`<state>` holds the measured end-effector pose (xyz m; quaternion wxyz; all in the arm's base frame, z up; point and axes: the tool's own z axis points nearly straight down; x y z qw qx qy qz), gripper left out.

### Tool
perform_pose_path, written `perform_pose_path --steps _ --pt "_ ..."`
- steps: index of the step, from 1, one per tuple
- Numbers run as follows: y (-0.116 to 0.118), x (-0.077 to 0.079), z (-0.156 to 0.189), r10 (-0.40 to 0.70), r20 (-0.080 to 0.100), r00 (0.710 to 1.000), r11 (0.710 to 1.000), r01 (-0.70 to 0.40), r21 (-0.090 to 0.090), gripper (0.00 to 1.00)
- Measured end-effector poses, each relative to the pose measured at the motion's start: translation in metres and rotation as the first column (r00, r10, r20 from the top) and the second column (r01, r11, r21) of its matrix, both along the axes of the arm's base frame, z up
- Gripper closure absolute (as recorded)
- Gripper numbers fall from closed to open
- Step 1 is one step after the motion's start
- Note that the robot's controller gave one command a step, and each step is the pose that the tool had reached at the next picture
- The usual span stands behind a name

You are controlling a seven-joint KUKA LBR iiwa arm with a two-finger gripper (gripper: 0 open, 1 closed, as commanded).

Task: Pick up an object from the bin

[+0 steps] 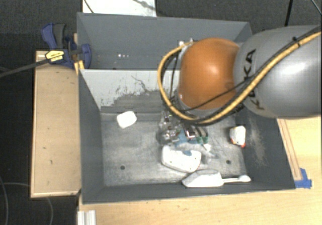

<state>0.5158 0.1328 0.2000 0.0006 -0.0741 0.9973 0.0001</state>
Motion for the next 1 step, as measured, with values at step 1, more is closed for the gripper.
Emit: perform_pose_path --steps 1 --pt "0.0041 -0.0041 -0.0071 -0.139 0.001 0.990 0.990 0.139 0.000 1.00"
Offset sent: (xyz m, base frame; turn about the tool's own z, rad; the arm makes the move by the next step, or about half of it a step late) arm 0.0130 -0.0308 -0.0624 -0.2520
